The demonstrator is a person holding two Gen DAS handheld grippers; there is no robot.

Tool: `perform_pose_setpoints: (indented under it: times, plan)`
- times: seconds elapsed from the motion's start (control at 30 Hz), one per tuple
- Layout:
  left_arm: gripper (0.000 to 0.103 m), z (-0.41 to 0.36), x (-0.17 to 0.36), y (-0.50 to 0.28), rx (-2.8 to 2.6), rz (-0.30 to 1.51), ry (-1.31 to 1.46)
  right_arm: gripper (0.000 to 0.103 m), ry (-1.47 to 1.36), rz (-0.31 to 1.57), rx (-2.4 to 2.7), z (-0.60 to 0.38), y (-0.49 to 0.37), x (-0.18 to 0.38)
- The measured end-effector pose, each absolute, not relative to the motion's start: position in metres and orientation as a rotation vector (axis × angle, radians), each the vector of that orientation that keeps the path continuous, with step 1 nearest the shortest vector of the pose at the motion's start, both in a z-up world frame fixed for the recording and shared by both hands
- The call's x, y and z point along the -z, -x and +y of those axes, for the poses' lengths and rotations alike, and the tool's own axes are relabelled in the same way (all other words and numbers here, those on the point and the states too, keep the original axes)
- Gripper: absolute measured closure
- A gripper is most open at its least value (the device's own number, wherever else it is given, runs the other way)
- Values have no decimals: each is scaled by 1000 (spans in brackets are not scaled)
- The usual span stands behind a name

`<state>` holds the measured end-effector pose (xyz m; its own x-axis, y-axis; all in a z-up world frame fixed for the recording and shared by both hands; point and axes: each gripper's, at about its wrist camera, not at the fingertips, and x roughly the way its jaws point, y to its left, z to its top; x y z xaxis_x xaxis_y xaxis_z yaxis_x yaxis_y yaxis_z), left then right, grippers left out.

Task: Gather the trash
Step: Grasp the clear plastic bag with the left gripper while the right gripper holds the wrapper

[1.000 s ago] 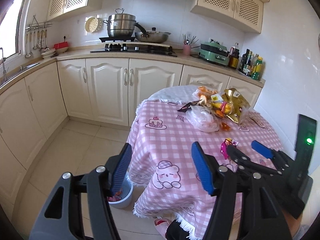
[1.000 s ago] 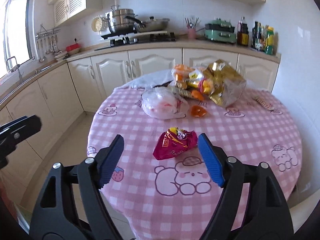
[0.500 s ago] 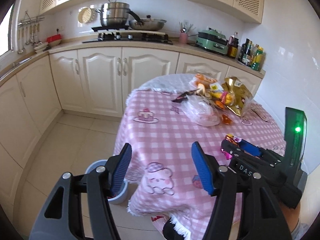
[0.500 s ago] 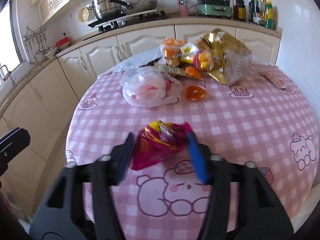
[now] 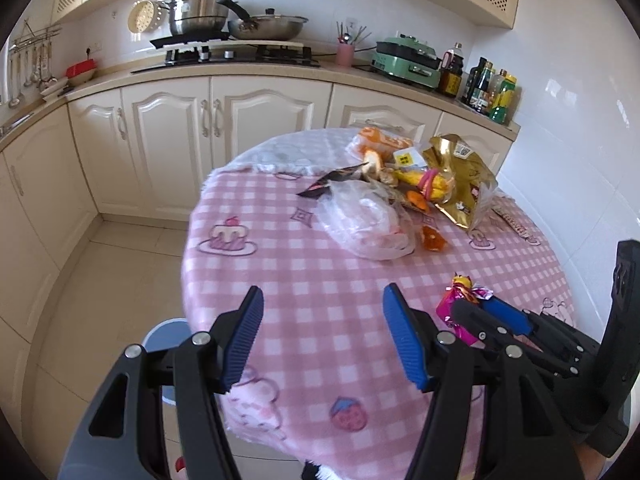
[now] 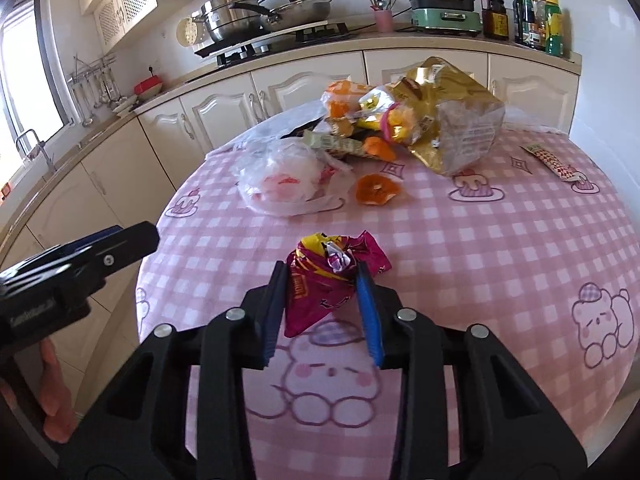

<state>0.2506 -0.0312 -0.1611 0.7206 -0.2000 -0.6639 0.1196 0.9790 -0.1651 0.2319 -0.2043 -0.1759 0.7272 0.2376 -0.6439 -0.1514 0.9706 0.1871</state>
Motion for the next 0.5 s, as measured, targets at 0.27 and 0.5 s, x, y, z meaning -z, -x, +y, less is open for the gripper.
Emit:
perform_pose_setpoints:
  times: [0.27,0.5]
  plan:
    - [42,-61,163,-283,232,775,115,69,-159,694,-194,-234,-239,170]
    - [42,-83,168,-339,256,824,137,69,-179,675,-185,-250,-250,167]
